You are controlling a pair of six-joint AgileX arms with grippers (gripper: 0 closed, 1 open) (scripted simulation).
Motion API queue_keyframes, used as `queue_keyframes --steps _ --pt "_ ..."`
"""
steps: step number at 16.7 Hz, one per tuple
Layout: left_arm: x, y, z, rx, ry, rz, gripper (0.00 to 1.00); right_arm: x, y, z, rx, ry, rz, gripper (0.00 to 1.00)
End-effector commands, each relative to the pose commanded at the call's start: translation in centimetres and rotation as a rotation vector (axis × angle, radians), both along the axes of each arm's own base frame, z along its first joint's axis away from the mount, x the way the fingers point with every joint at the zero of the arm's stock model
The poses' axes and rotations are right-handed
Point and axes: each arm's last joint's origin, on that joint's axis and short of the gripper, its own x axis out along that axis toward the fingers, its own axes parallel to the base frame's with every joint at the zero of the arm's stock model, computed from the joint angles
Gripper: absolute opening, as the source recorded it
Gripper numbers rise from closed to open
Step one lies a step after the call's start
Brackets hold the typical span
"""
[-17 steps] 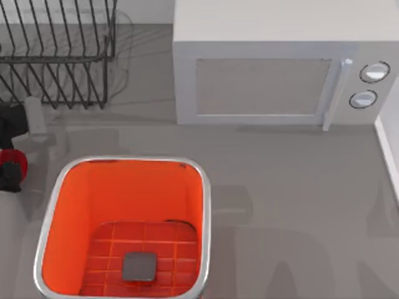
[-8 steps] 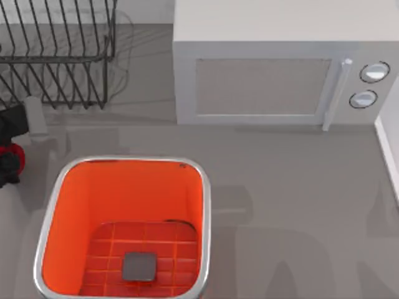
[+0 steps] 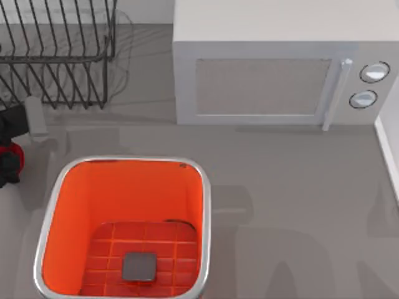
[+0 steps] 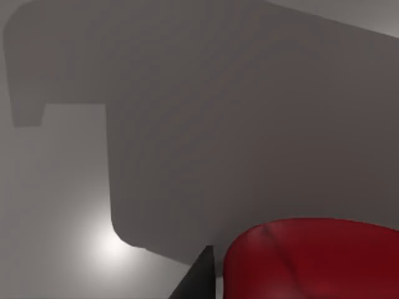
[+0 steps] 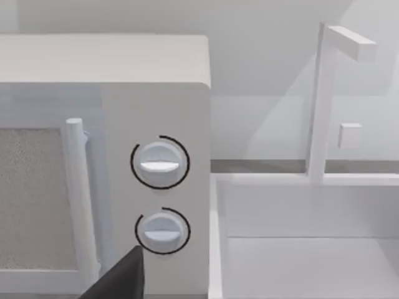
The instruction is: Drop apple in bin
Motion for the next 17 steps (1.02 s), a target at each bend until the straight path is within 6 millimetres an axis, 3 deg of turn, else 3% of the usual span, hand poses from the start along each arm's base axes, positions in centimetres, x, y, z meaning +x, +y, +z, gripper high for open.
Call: queue_keyframes --steps 4,8,13,15,17 --pt "0.6 0.2 1.6 0.008 -0.025 -0.004 0.00 0.0 0.0 0.0 0.000 0.000 0.000 1.00" --pt "1.3 0.3 6.4 0.005 -0.011 -0.010 0.00 0.0 0.0 0.0 0.000 0.000 0.000 1.00" --pt "0.5 0.2 13.7 0.005 -0.001 -0.005 0.00 0.0 0.0 0.0 0.000 0.000 0.000 1.00" --pt "0.2 0.2 15.3 0.007 -0.019 -0.001 0.00 0.0 0.0 0.0 0.000 0.000 0.000 1.00" --pt "0.2 0.2 15.5 0.007 -0.021 -0.001 0.00 0.0 0.0 0.0 0.000 0.000 0.000 1.00"
